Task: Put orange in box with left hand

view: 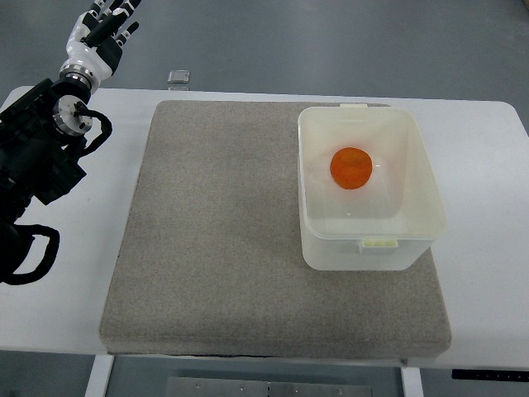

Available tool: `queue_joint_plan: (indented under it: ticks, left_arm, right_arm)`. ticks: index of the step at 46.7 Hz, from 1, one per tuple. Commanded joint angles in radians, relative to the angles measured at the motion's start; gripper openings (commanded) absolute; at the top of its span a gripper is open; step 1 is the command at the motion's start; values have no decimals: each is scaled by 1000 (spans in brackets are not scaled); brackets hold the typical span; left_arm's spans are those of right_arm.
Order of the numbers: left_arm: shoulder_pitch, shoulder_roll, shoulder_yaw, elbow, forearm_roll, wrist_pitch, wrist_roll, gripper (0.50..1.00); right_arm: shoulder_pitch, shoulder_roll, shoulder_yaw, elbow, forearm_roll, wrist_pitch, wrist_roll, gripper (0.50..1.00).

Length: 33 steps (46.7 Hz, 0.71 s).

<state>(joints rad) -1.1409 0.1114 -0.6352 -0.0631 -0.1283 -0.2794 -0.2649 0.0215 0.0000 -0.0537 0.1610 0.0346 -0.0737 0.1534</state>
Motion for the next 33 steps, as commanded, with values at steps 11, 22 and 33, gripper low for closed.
queue_joint_plan:
  ticks: [11,22,33]
  left_arm:
    - [15,-42,-6,-7,-1,-55,-13,936]
    - [24,-47,-8,-26,-1,-70,-13,954]
    - [24,-74,-9,-26,-1,-58,-13,951]
  right_arm:
    - [0,0,0,0,-1,0,0,926]
    - [0,0,0,0,1,0,0,926]
    - [0,0,0,0,-1,0,0,926]
